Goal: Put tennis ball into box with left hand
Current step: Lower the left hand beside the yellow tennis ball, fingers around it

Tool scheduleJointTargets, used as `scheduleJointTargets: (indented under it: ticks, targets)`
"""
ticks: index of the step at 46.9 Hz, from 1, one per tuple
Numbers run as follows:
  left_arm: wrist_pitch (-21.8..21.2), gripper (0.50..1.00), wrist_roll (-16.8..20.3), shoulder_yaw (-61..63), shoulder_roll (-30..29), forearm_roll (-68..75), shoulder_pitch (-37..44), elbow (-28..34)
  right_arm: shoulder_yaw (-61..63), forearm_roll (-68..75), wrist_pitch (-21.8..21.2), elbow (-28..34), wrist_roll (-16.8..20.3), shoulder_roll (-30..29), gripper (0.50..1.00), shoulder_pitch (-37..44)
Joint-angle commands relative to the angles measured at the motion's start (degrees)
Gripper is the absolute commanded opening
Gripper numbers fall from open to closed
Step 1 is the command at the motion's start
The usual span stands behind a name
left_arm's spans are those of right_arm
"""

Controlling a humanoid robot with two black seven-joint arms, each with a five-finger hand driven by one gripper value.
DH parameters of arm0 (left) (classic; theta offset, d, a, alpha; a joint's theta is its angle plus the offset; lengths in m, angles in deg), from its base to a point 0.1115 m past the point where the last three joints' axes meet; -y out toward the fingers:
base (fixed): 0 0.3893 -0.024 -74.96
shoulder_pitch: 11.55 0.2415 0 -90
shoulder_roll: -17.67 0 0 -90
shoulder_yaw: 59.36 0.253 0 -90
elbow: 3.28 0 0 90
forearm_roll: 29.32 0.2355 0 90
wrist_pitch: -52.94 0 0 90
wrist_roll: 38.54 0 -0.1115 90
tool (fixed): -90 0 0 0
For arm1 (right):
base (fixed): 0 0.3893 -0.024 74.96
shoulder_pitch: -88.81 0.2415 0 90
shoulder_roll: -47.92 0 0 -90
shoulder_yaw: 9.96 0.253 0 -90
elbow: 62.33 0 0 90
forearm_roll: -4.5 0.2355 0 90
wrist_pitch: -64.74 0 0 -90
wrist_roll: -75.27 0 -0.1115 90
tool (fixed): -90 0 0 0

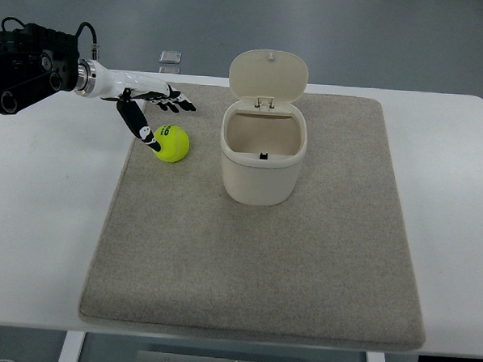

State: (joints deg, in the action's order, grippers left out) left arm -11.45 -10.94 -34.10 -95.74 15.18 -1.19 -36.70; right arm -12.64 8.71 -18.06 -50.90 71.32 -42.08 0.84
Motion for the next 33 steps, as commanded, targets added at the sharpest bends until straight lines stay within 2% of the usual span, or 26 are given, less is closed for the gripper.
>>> scheduleJointTargets:
  ticks: [1, 33]
  targets:
    - [-0.12, 0.964, -0.01, 0.05, 0.12, 0.05, 0.01, 0.03, -0.05, 0.00, 0.00, 0.00, 0.00, 0.00, 0.901, -0.01]
    - [-1.96, 0.969, -0.01, 0.05, 0.82, 0.76, 1.59, 0.12, -0.05, 0.00, 0.00, 0.00, 0.00, 0.00, 0.901, -0.01]
